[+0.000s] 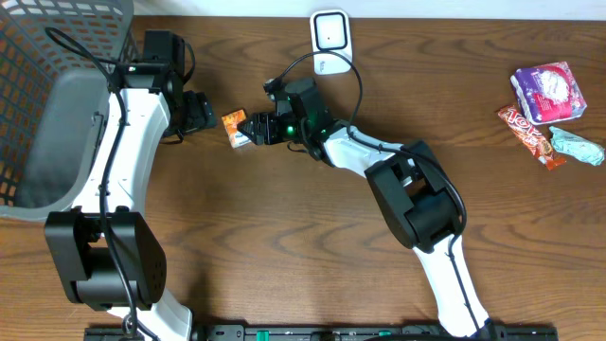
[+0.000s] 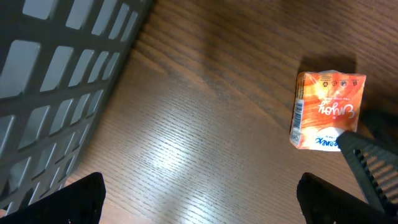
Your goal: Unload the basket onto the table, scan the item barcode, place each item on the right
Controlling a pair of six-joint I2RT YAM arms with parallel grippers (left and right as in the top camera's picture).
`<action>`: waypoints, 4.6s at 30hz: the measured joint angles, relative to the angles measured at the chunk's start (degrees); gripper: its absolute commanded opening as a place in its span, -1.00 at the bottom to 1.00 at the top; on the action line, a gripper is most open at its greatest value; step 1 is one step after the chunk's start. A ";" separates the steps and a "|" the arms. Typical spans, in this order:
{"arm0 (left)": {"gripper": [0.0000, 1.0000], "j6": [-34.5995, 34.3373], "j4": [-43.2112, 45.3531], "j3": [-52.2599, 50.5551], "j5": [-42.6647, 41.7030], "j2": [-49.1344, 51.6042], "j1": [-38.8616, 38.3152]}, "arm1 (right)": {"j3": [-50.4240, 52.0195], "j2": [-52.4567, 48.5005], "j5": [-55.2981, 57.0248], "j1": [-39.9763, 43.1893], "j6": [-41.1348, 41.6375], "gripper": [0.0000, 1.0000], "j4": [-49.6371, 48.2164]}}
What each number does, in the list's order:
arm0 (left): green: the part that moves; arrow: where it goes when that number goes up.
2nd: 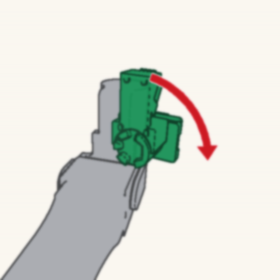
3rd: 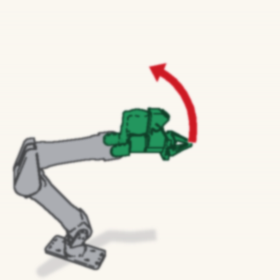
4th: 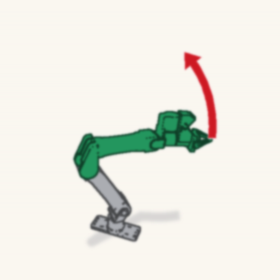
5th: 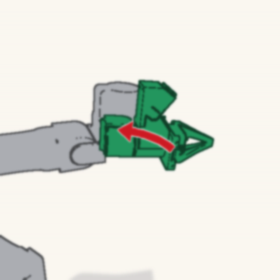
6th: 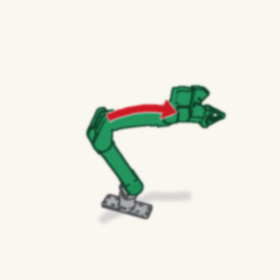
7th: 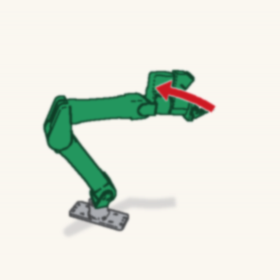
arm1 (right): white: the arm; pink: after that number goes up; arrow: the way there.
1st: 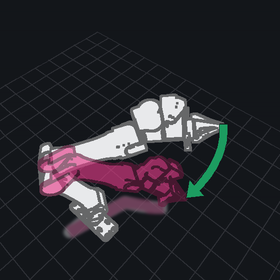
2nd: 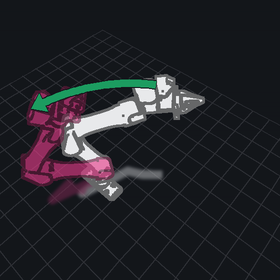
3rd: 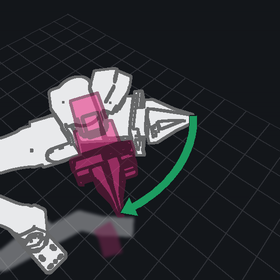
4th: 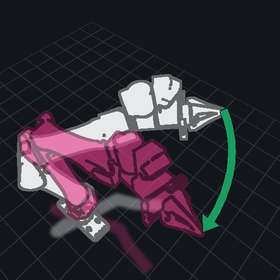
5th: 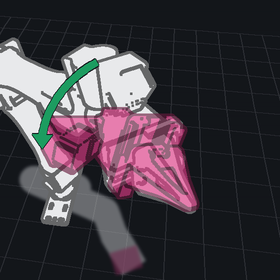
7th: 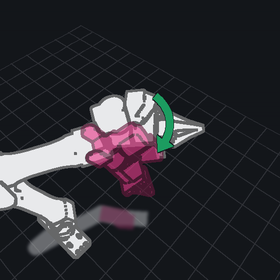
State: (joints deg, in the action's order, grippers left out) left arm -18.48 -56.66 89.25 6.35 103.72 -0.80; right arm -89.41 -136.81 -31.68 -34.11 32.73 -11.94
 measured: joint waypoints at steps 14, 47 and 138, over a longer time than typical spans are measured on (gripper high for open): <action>0.96 0.00 0.00 0.00 0.00 0.00 0.00 | -0.26 -0.09 4.61 -4.39 -0.52 -0.48 1.88; 0.96 0.00 -0.02 0.00 0.00 0.00 0.00 | 0.02 5.64 -35.95 20.28 1.88 -0.98 6.64; 0.96 0.00 0.00 0.00 0.00 0.00 0.00 | 0.22 21.90 3.76 24.81 -14.36 0.99 44.39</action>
State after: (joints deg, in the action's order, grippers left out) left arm -18.48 -56.66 89.25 6.35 103.72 -0.80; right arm -89.19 -114.91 -27.92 -9.30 18.37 32.45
